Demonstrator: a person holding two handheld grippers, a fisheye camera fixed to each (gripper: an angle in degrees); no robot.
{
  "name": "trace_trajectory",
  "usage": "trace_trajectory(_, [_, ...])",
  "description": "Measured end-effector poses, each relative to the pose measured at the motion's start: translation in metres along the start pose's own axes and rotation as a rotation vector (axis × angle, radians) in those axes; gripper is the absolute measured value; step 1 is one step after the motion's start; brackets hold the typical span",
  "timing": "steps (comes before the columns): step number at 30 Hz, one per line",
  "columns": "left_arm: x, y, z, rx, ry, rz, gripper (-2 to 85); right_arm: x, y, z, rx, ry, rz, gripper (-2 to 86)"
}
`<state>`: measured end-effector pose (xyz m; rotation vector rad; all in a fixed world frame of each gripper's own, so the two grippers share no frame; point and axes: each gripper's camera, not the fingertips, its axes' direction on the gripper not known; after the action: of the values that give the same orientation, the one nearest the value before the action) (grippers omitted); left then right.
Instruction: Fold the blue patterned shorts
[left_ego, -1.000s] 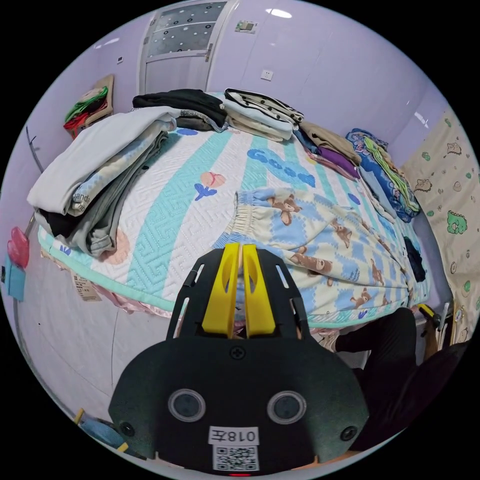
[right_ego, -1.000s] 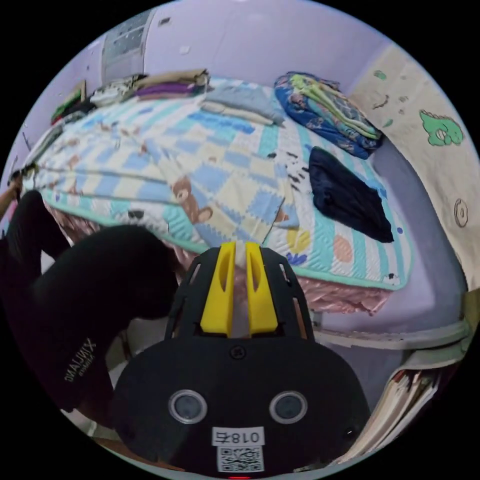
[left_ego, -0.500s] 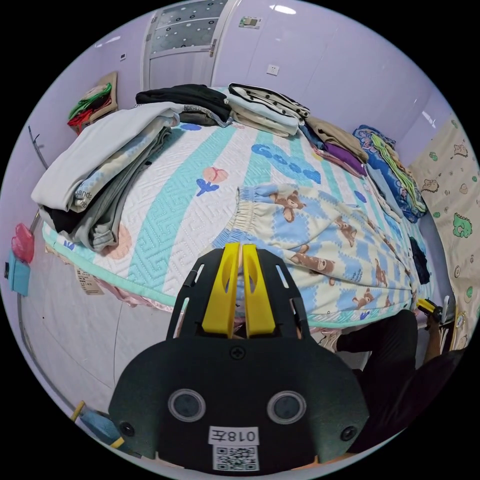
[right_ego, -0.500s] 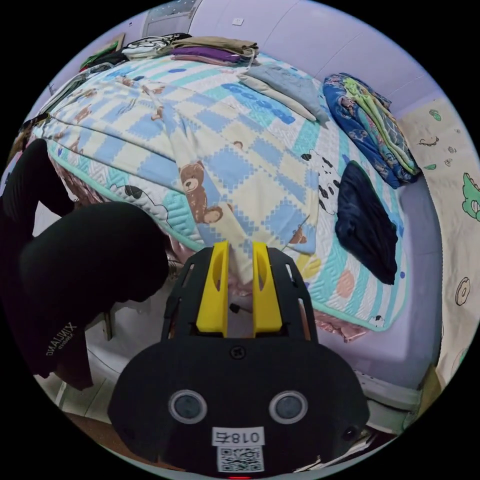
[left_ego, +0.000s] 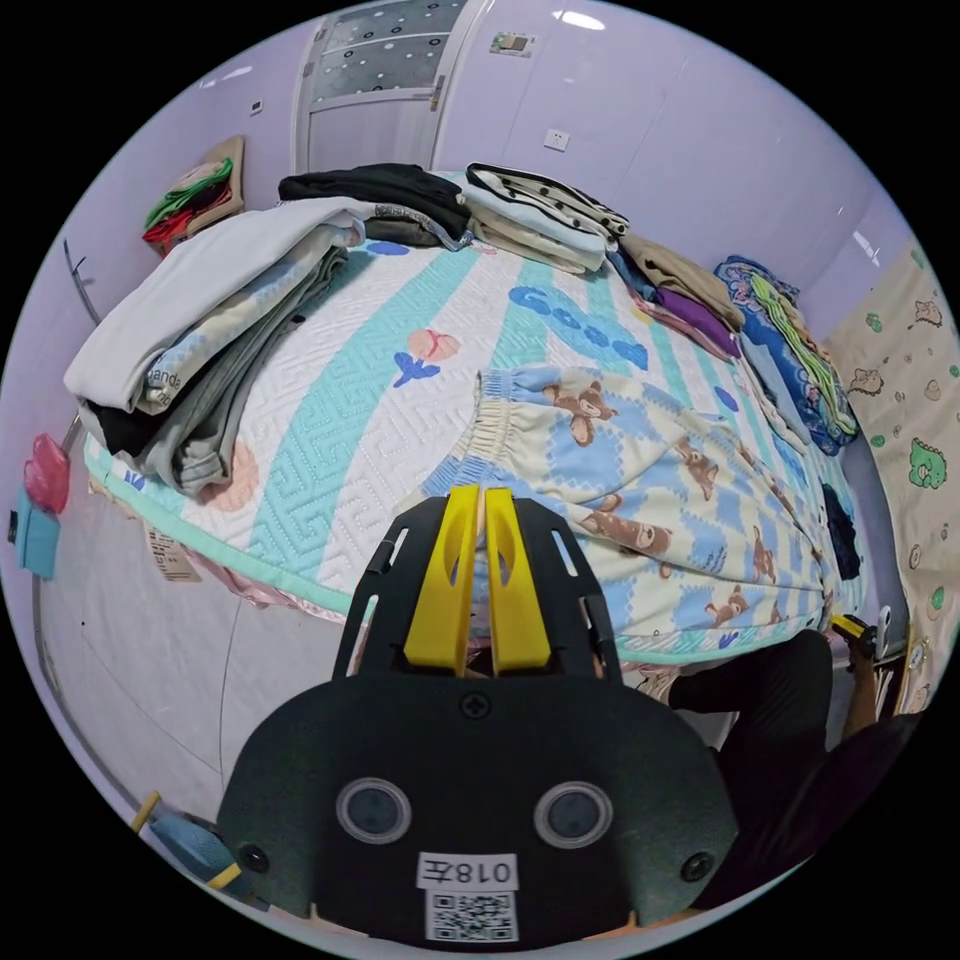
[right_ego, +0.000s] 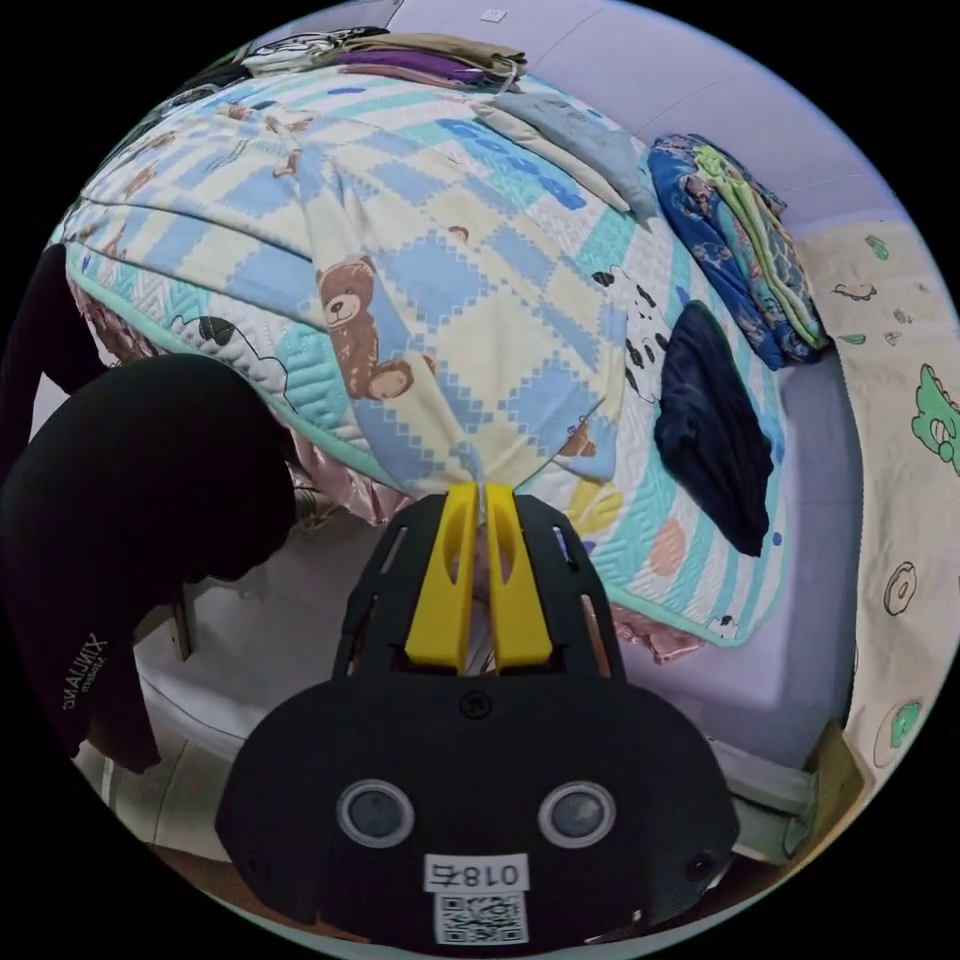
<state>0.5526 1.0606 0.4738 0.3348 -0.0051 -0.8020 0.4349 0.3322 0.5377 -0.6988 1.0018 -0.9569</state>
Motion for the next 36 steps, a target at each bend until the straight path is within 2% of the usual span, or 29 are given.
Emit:
trace_trajectory(6, [-0.008, -0.003, 0.0, 0.005, 0.02, 0.003, -0.9, -0.01, 0.012, -0.047, 0.068, 0.106, 0.062, -0.7])
trace_trajectory(14, [-0.024, -0.003, 0.004, 0.035, 0.087, -0.012, -0.7, -0.022, 0.029, -0.186, 0.354, 0.473, 0.202, -0.8])
trace_trajectory(19, [-0.032, -0.002, 0.001, 0.036, 0.18, 0.031, 1.6, -0.038, 0.014, -0.23, 0.417, 0.615, 0.201, -0.9])
trace_trajectory(27, [-0.037, 0.016, -0.031, -0.062, 0.155, 0.175, 2.0, -0.048, -0.003, -0.22, 0.38, 0.587, 0.22, -0.9])
trace_trajectory(32, [-0.029, 0.02, -0.053, 0.006, 0.12, 0.206, 2.7, -0.05, -0.012, -0.209, 0.353, 0.544, 0.237, -0.9])
trace_trajectory(36, [0.001, 0.021, -0.069, 0.081, 0.003, 0.302, 4.5, -0.045, -0.019, -0.207, 0.339, 0.541, 0.243, -0.9])
